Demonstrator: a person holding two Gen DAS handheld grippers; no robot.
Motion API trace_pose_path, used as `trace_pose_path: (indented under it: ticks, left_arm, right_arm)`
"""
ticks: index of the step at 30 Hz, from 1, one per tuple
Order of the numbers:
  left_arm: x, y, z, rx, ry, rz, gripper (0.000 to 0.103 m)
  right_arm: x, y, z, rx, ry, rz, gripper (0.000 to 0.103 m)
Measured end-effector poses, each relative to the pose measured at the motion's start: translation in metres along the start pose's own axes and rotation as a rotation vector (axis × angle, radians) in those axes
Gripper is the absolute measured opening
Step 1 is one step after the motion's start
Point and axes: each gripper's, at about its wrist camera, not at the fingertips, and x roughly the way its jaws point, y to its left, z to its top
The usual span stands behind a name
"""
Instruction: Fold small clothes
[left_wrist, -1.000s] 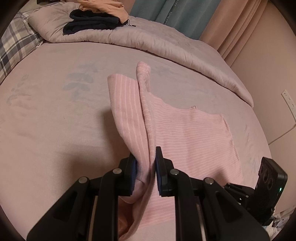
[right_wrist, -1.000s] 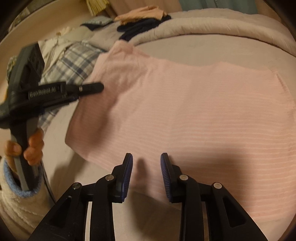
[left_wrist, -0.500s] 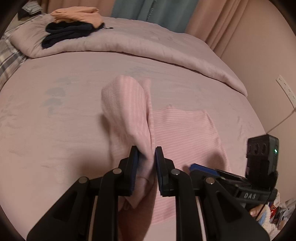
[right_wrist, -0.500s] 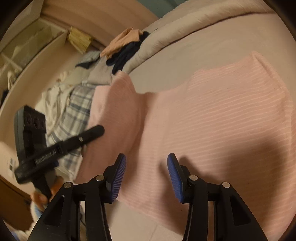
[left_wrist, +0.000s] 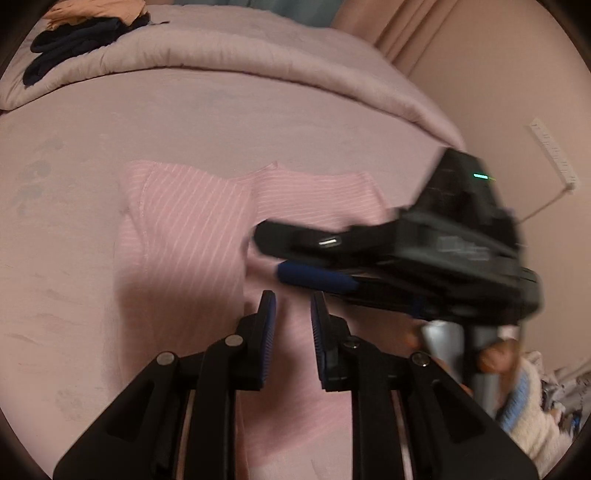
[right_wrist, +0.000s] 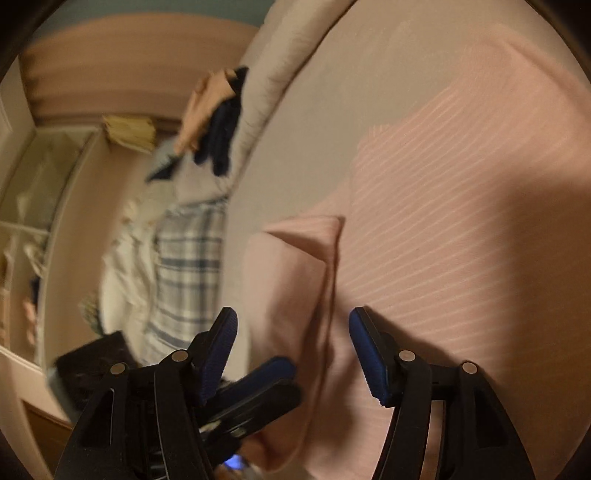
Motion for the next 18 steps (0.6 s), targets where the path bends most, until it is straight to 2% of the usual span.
trace_pose_path:
  ticks: [2, 4, 6, 7, 10, 13, 18]
  left_arm:
    - [-0.025, 0.003, -0.008, 0.015, -0.046, -0.103, 0.02]
    - [-0.054, 0.01, -0.018, 0.015, -0.112, -0.127, 0.032]
    - [-0.073, 0.019, -0.028, -0.012, -0.153, -0.103, 0.044]
    - [-0.083, 0.031, -0.033, -0.035, -0.176, -0.066, 0.046]
    - [-0.09, 0.058, -0.045, -0.103, -0.182, 0.019, 0.045]
    - [-0.085, 0.087, -0.057, -0.19, -0.166, 0.069, 0.045]
    - [-0.065, 0.111, -0.076, -0.289, -0.121, 0.069, 0.045]
  right_arm:
    - [0.009, 0.011, -0.002, -0.038, 0.022, -0.056, 0.064]
    - [0.01, 0.014, -0.002, -0.053, 0.031, -0.045, 0.064]
    - [0.016, 0.017, -0.003, -0.064, 0.058, -0.036, 0.064]
    - [0.021, 0.018, -0.003, -0.068, 0.071, -0.054, 0.064]
    - [0.034, 0.016, -0.002, -0.074, 0.103, -0.108, 0.064]
    - [0.042, 0.021, -0.003, -0.087, 0.126, -0.105, 0.064]
    - [0.052, 0.018, -0.001, -0.11, 0.171, -0.15, 0.064]
